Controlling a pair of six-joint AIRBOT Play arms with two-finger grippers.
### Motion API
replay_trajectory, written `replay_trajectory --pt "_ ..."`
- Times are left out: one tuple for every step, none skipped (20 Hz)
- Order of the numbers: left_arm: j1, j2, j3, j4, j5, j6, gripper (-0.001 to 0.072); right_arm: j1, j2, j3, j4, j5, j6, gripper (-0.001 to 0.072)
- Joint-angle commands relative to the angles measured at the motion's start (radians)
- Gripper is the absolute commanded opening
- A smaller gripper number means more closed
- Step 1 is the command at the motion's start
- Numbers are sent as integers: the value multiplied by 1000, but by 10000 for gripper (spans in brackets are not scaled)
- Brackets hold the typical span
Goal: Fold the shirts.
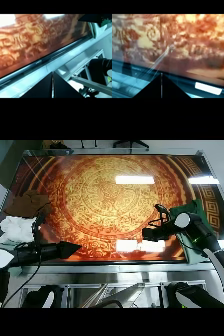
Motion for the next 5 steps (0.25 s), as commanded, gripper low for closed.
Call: replay_trajectory --pt "24 103 -88 0 11 -11 9 15 7 -19 3 -5 -6 17" --pt "35 126 -97 0 9 -11 9 15 7 -19 3 -5 -6 17" --pt "46 145 -98 1 8 -11 9 15 7 -19 3 -5 -6 17" --pt "58 163 -98 -3 8 -11 9 15 7 -19 3 -5 -6 17" --pt "69 177 -98 -2 6 -11 9 15 7 -19 3 -5 -6 17"
